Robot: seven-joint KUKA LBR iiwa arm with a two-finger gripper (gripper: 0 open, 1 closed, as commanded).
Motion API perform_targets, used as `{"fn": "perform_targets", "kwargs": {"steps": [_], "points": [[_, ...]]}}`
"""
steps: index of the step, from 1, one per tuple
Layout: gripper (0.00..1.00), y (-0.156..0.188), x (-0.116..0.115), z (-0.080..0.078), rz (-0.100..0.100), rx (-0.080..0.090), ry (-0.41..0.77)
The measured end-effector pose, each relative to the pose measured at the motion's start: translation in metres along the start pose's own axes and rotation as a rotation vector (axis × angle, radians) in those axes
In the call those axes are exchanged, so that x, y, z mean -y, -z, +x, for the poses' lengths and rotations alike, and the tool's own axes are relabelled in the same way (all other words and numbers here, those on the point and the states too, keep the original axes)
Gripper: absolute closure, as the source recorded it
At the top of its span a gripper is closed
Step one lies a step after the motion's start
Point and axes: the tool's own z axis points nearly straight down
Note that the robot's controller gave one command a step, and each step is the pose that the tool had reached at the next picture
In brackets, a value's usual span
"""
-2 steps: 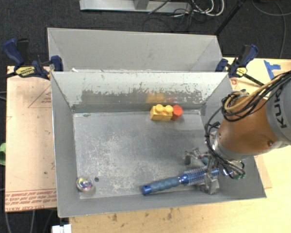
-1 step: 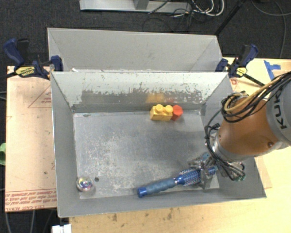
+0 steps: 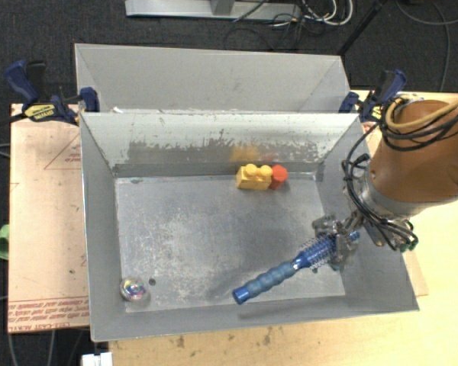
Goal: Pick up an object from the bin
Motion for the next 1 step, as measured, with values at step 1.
{"fn": "perform_targets", "kwargs": {"steps": [1], "points": [[1.00,0.0601,-0.0395,-0.0407,-0.004,-0.001,0.423]]}}
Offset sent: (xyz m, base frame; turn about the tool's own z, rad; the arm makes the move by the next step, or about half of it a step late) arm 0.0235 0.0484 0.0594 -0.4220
